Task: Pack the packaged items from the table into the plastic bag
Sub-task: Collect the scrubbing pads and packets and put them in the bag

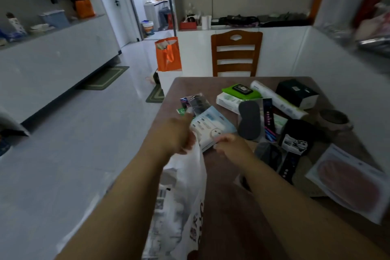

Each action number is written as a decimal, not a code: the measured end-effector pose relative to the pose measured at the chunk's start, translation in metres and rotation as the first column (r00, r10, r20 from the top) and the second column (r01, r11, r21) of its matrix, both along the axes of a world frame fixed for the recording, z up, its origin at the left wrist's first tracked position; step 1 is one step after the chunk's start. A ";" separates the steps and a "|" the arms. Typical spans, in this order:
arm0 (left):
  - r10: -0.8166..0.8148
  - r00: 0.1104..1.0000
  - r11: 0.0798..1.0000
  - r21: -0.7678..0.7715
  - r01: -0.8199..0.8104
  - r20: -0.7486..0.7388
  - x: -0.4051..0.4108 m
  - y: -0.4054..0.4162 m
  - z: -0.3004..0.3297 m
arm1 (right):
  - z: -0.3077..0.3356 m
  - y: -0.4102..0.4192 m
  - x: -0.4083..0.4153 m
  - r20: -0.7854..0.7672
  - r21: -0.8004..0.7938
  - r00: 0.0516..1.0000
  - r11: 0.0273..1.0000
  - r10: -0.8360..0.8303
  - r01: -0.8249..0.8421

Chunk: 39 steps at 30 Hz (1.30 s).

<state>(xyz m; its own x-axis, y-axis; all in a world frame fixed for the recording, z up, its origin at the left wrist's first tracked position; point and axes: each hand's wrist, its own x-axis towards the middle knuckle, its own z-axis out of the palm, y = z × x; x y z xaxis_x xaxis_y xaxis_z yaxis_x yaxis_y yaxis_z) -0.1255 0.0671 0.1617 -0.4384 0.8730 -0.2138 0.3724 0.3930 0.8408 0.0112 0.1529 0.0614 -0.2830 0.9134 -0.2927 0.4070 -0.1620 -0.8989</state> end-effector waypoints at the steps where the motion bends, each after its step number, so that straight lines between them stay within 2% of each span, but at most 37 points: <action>1: -0.013 0.973 0.999 0.033 0.021 -0.232 0.007 0.009 -0.004 | -0.008 0.009 0.010 0.091 0.060 0.996 0.998 -0.008 0.003; 2: -0.011 0.912 0.996 0.076 0.046 -0.411 0.016 0.016 -0.007 | -0.015 0.018 0.020 0.150 0.092 0.988 0.996 -0.022 0.009; 3: 0.004 0.885 0.989 0.135 0.067 -0.466 0.024 0.025 -0.010 | -0.023 0.027 0.029 0.185 0.106 0.982 0.994 -0.029 0.010; 4: -0.002 0.919 0.982 0.173 0.077 -0.395 0.033 0.033 -0.012 | -0.031 0.038 0.037 0.233 0.130 0.972 0.992 -0.026 -0.004; 5: -0.013 0.983 0.978 0.201 0.051 -0.185 0.042 0.041 -0.015 | -0.035 0.049 0.042 0.300 0.164 0.954 0.986 -0.014 -0.037; 6: -0.019 0.997 0.982 0.190 0.005 0.073 0.052 0.050 -0.019 | -0.037 0.058 0.046 0.379 0.188 0.925 0.979 -0.004 -0.073; 8: 0.026 0.874 0.995 0.069 -0.068 0.485 0.070 0.066 -0.035 | -0.042 0.076 0.048 0.524 0.190 0.850 0.964 0.059 -0.185; 9: 0.077 0.795 0.995 -0.002 -0.095 0.602 0.078 0.072 -0.046 | -0.044 0.084 0.047 0.631 0.166 0.762 0.934 0.146 -0.316; 10: 0.133 0.726 0.991 -0.065 -0.121 0.675 0.085 0.075 -0.057 | -0.046 0.089 0.045 0.740 0.108 0.635 0.892 0.223 -0.439; 11: 0.191 0.670 0.981 -0.122 -0.150 0.718 0.090 0.077 -0.068 | -0.051 0.095 0.044 0.821 0.055 0.506 0.847 0.263 -0.529; 12: 0.245 0.618 0.969 -0.172 -0.177 0.747 0.093 0.078 -0.078 | -0.056 0.099 0.043 0.862 -0.015 0.418 0.838 0.287 -0.545; 13: 0.292 0.578 0.956 -0.211 -0.205 0.762 0.094 0.080 -0.088 | -0.062 0.102 0.043 0.878 -0.070 0.376 0.855 0.298 -0.513; 14: 0.332 0.550 0.942 -0.245 -0.227 0.766 0.093 0.081 -0.097 | -0.066 0.105 0.044 0.877 -0.095 0.377 0.878 0.296 -0.469; 16: 0.393 0.541 0.919 -0.292 -0.266 0.744 0.090 0.083 -0.109 | -0.068 0.109 0.044 0.866 -0.055 0.421 0.889 0.269 -0.455; 17: 0.402 0.570 0.915 -0.286 -0.286 0.717 0.088 0.083 -0.113 | -0.065 0.110 0.044 0.852 0.018 0.471 0.887 0.228 -0.461; 18: 0.397 0.621 0.917 -0.262 -0.301 0.675 0.086 0.083 -0.120 | -0.060 0.111 0.043 0.806 0.135 0.567 0.881 0.168 -0.454; 20: 0.383 0.714 0.923 -0.210 -0.322 0.586 0.081 0.083 -0.127 | -0.047 0.109 0.044 0.590 0.403 0.805 0.844 0.056 -0.355; 22: 0.374 0.722 0.924 -0.163 -0.347 0.582 0.079 0.080 -0.127 | -0.031 0.103 0.045 0.312 0.544 0.950 0.820 0.003 -0.181; 23: 0.366 0.732 0.925 -0.140 -0.353 0.575 0.079 0.079 -0.126 | -0.023 0.099 0.045 0.166 0.546 0.986 0.834 -0.010 -0.084; 25: 0.325 0.767 0.938 -0.082 -0.338 0.553 0.080 0.076 -0.121 | -0.010 0.085 0.045 -0.065 0.421 0.998 0.906 -0.019 0.044; 27: 0.271 0.768 0.948 -0.026 -0.316 0.581 0.082 0.071 -0.116 | -0.006 0.071 0.048 -0.156 0.249 0.988 0.968 0.007 0.033; 30: 0.294 0.765 0.940 -0.026 -0.341 0.573 0.089 0.061 -0.111 | -0.010 0.054 0.066 -0.060 0.151 0.998 0.988 -0.032 0.041; 32: 0.331 0.753 0.932 -0.071 -0.356 0.568 0.092 0.054 -0.117 | -0.023 0.040 0.095 0.160 0.242 0.973 0.962 -0.167 0.125; 34: 0.339 0.749 0.938 -0.138 -0.319 0.569 0.096 0.048 -0.124 | -0.043 0.019 0.131 0.414 0.350 0.832 0.909 -0.368 0.228; 36: 0.323 0.804 0.945 -0.218 -0.244 0.499 0.103 0.046 -0.134 | -0.064 -0.003 0.165 0.534 0.366 0.666 0.852 -0.521 0.373; 37: 0.315 0.828 0.943 -0.252 -0.218 0.463 0.107 0.045 -0.141 | -0.073 -0.011 0.176 0.575 0.342 0.612 0.839 -0.543 0.423; 39: 0.294 0.865 0.938 -0.296 -0.180 0.407 0.118 0.048 -0.152 | -0.084 -0.017 0.190 0.634 0.287 0.569 0.843 -0.523 0.455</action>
